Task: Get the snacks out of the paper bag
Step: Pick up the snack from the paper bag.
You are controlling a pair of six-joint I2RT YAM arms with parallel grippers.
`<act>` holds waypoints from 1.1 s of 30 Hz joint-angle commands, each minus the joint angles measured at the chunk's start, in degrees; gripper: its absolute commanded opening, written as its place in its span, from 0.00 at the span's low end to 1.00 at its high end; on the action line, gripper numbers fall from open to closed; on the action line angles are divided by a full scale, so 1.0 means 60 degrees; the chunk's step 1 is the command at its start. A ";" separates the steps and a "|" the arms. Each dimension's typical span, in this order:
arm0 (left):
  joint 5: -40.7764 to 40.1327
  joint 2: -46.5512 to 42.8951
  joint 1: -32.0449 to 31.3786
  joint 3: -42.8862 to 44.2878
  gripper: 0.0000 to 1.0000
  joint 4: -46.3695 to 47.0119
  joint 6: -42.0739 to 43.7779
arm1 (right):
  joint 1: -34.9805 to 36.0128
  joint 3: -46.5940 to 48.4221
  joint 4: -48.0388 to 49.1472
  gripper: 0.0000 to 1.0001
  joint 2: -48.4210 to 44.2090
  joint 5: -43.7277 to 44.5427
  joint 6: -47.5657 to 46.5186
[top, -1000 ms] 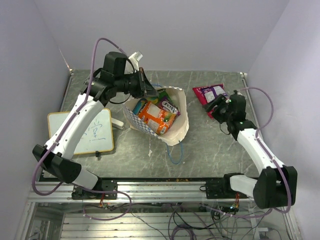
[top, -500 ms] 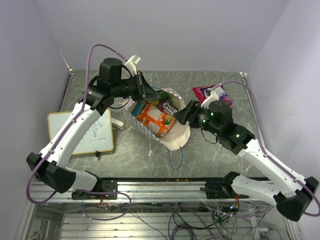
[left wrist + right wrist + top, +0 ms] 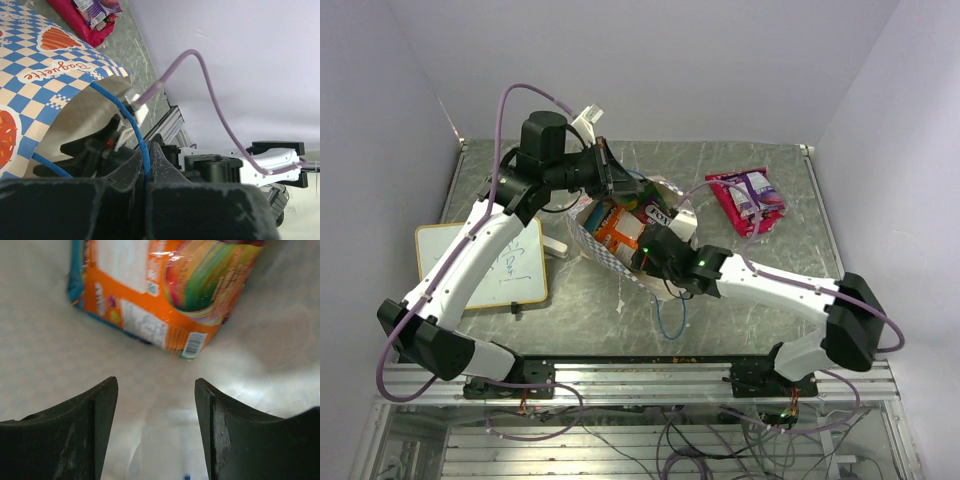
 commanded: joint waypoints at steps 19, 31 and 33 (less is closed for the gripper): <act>0.0081 -0.0058 -0.0215 0.0603 0.07 -0.0741 0.0157 | -0.0653 -0.0369 0.1982 0.82 0.2177 0.1843 0.1482; 0.0131 -0.0008 -0.0341 0.0778 0.07 -0.0955 0.0314 | -0.0807 -0.0487 0.3675 0.69 0.2821 0.1265 0.0746; 0.0119 -0.0028 -0.0334 0.0757 0.07 -0.0966 0.0321 | -0.0803 -0.0498 0.3694 0.63 0.2757 0.1267 0.0780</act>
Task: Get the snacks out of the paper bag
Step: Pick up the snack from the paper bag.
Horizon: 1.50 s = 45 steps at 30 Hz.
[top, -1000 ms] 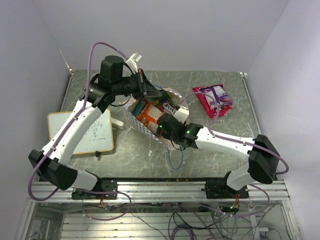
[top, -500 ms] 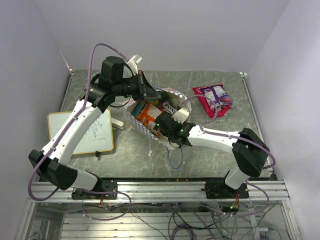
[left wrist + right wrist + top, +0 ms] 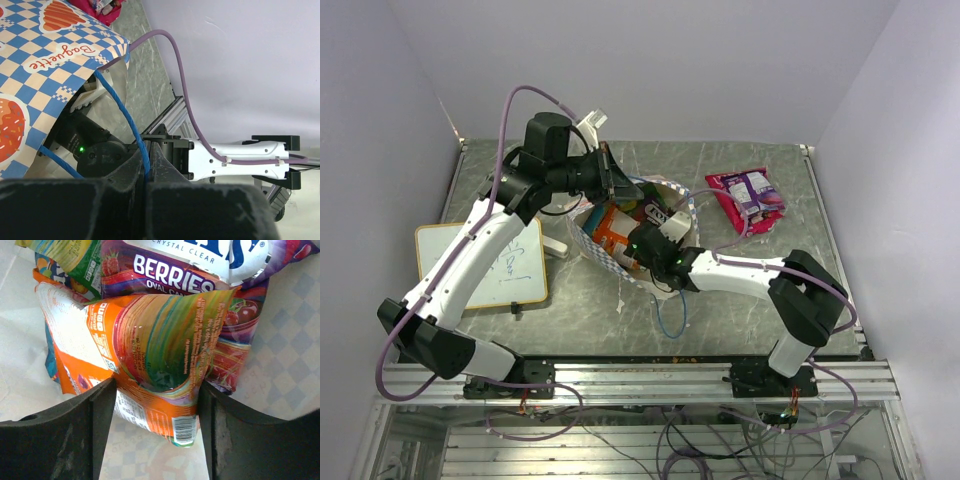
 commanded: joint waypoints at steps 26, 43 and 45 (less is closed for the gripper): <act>0.0155 -0.0147 -0.0091 0.0273 0.07 -0.0127 0.0150 | -0.0082 0.0260 -0.0592 0.00 -0.1627 0.0069 -0.0532; -0.0739 -0.0210 -0.0018 0.0236 0.07 -0.0449 0.0357 | -0.0093 0.0615 -0.2965 0.00 -0.6262 -0.2085 -0.4965; -0.0833 -0.0195 -0.0007 0.0240 0.07 -0.0508 0.0366 | -0.0085 0.1222 -0.3794 0.00 -0.6468 -0.2056 -0.5616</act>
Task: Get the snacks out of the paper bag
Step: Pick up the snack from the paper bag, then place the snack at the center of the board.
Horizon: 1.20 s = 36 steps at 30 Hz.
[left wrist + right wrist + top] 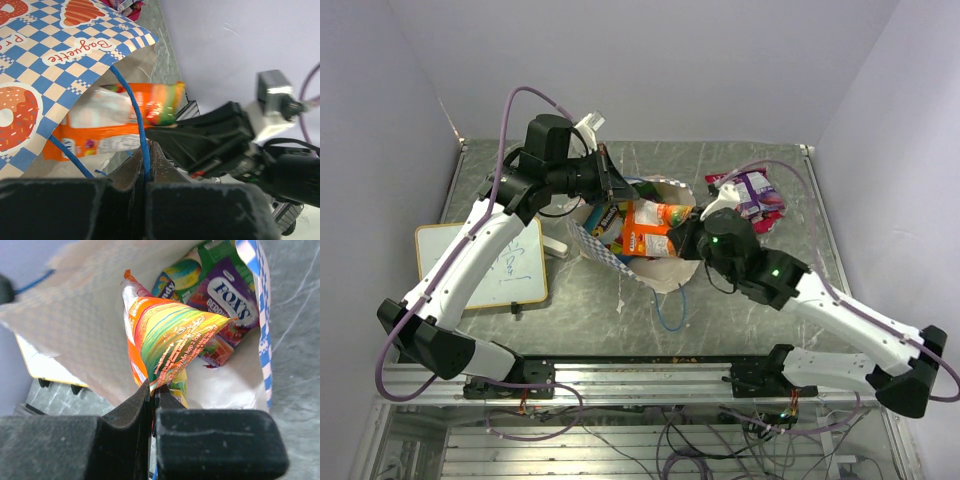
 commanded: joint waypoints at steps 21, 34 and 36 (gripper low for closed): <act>-0.0568 -0.0176 0.0001 -0.0144 0.07 0.0157 -0.0315 | -0.0916 0.3078 0.1131 0.00 -0.0406 0.5718 -0.6258; -0.0258 0.0230 -0.0010 0.0701 0.07 -0.0225 -0.0408 | -0.6549 0.2186 0.2804 0.00 0.2926 0.1075 0.0881; -0.0334 0.0189 -0.0010 0.0719 0.07 -0.0296 -0.0418 | -0.7132 0.1540 0.3957 0.00 0.3056 0.0276 0.1426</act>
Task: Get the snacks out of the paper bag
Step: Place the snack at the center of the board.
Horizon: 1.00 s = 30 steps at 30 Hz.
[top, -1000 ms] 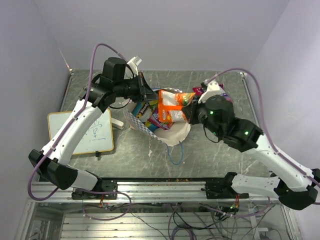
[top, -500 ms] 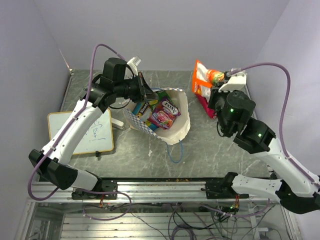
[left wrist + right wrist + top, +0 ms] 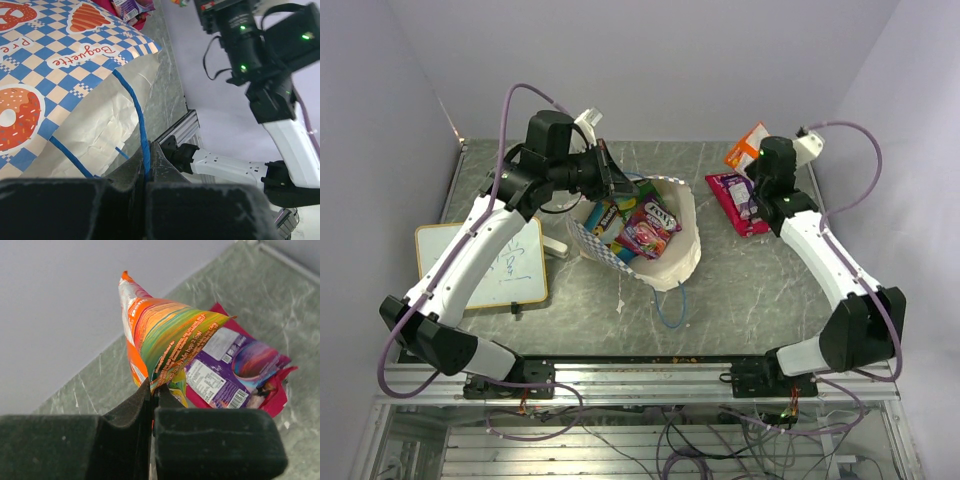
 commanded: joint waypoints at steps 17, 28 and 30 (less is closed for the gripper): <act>0.0020 0.0355 -0.0010 0.0685 0.07 -0.0301 -0.0050 | -0.3126 -0.2944 0.4225 0.00 0.1563 -0.3635 0.5707; 0.0126 0.0617 0.0003 0.0936 0.07 -0.0483 0.0117 | -0.3082 -0.3689 0.4104 0.00 0.1900 -0.3311 0.7057; 0.0155 0.0656 -0.0009 0.0986 0.07 -0.0531 0.0149 | -0.3083 -0.3554 0.3924 0.00 0.1967 -0.3357 0.7131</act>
